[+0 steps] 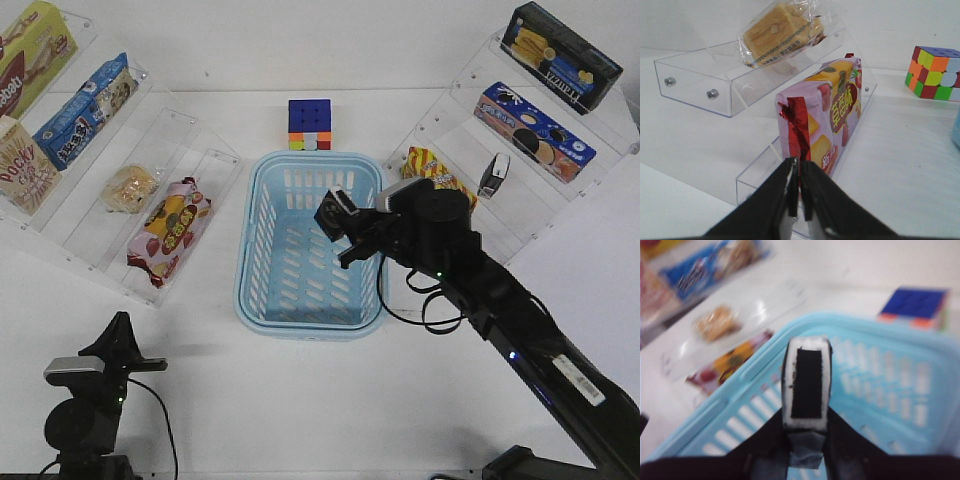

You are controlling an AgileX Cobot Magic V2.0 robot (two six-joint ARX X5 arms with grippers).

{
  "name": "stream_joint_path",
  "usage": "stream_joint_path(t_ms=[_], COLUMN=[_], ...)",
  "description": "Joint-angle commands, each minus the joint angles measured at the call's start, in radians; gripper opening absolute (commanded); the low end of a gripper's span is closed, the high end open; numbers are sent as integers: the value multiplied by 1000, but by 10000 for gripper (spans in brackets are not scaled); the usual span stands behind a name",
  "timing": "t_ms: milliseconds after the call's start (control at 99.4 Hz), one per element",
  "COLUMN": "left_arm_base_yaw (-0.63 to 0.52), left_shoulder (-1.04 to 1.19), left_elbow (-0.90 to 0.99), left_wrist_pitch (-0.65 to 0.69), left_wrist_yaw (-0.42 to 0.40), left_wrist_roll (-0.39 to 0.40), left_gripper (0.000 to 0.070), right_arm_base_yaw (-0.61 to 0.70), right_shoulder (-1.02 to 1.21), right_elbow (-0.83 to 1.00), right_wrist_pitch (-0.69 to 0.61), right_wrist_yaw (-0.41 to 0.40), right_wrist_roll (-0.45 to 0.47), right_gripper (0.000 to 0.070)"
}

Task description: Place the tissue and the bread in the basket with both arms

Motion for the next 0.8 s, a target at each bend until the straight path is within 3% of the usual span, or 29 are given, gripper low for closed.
stream_joint_path(t_ms=[0,50,101,282,342,453,754,795], left_arm_base_yaw=[1,1,1,0,0,0,0,0], left_shoulder=[-1,-1,-1,-1,-1,-1,-1,-1], left_elbow=[-20,-20,-20,-20,-20,-20,-20,-20], left_wrist_pitch=[16,16,16,17,18,19,24,32], left_wrist_yaw=[4,4,4,4,4,4,4,4], left_wrist_roll=[13,13,13,13,12,10,-232,-351], left_gripper=[1,1,1,1,1,1,1,1], right_arm_base_yaw=[26,40,45,40,17,-43,-222,-259], right_shoulder=[48,72,84,60,26,-56,-322,-433], right_elbow=[10,10,10,12,15,17,-64,-176], right_wrist_pitch=[13,13,13,38,38,34,-72,-4], right_wrist_yaw=[38,63,75,73,74,79,254,255], right_wrist_roll=[-18,-19,-23,-32,-33,-52,-150,-153], right_gripper=[210,309,357,358,286,6,0,0])
